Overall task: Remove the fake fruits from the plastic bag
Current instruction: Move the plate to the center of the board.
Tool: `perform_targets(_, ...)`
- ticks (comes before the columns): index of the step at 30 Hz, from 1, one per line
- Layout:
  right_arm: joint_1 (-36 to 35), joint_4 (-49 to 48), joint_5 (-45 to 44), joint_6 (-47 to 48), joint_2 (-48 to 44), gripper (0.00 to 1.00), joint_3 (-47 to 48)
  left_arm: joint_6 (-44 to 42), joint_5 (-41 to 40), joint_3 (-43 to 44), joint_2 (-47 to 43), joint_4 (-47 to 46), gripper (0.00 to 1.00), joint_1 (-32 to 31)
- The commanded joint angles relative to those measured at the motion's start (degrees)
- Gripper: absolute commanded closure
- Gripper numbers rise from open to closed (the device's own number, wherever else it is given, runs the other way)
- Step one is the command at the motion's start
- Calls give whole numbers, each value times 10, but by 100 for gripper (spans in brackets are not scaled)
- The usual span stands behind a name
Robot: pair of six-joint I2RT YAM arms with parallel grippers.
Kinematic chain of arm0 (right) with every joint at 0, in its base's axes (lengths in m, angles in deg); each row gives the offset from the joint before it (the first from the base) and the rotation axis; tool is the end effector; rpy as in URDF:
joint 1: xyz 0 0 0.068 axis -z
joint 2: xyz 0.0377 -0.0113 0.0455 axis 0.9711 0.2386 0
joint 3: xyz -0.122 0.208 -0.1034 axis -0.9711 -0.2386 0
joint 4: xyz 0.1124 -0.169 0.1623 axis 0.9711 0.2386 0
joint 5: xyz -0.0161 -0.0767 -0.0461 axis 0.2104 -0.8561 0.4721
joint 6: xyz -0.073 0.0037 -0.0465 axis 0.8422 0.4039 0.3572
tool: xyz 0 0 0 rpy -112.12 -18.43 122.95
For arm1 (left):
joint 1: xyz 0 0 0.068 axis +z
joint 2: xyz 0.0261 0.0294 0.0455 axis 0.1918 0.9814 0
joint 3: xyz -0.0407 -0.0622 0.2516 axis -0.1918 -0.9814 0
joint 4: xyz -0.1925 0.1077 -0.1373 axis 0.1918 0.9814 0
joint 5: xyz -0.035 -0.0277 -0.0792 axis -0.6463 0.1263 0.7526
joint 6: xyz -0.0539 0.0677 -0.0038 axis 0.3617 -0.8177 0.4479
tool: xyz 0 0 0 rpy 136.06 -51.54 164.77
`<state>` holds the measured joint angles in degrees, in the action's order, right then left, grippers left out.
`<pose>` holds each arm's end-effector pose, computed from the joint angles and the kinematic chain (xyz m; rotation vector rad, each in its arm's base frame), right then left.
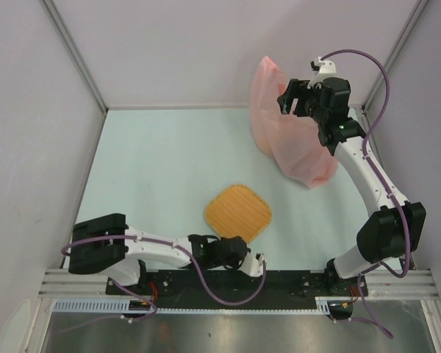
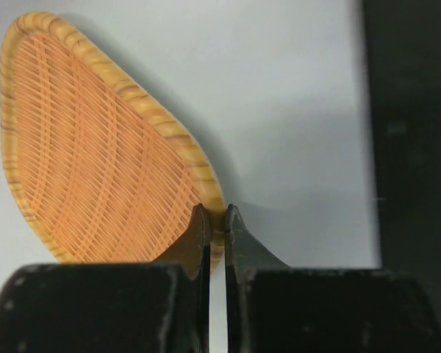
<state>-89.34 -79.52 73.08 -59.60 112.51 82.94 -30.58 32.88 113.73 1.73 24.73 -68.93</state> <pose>0.3931 0.1014 0.3827 -0.1463 1.7874 0.3919 0.0702 -0.2897 0.1069 1.9855 1.4062 -0.0480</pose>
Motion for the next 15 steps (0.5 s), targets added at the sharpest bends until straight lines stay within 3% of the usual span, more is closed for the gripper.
perform_targets(1, -7, -16, 10, -7, -35, 18, -3, 30, 122, -28, -14, 59, 100, -82)
perform_targets(5, -16, -12, 12, -3, -44, 18, -6, 10, 138, -18, -14, 103, 98, -112)
perform_targets(6, -18, -10, 13, -2, -46, 18, -7, 5, 161, -16, -13, 111, 89, -113)
perform_targets(7, -19, -9, 14, -2, -49, 18, -10, -2, 169, -16, -12, 115, 25, -112)
perform_targets(8, -20, -8, 15, -2, -55, 18, -11, 2, 163, -17, -14, 112, 0, -112)
perform_targets(11, -20, -5, 15, -2, -73, 18, -11, 5, 145, 0, -20, 128, 0, -101)
perform_targets(14, -16, 20, 23, 4, -102, 17, 3, 32, 146, 59, -76, 176, 0, -56)
perform_targets(15, -15, 29, 27, 7, -111, 16, 7, 48, 152, 116, -82, 223, 0, -40)
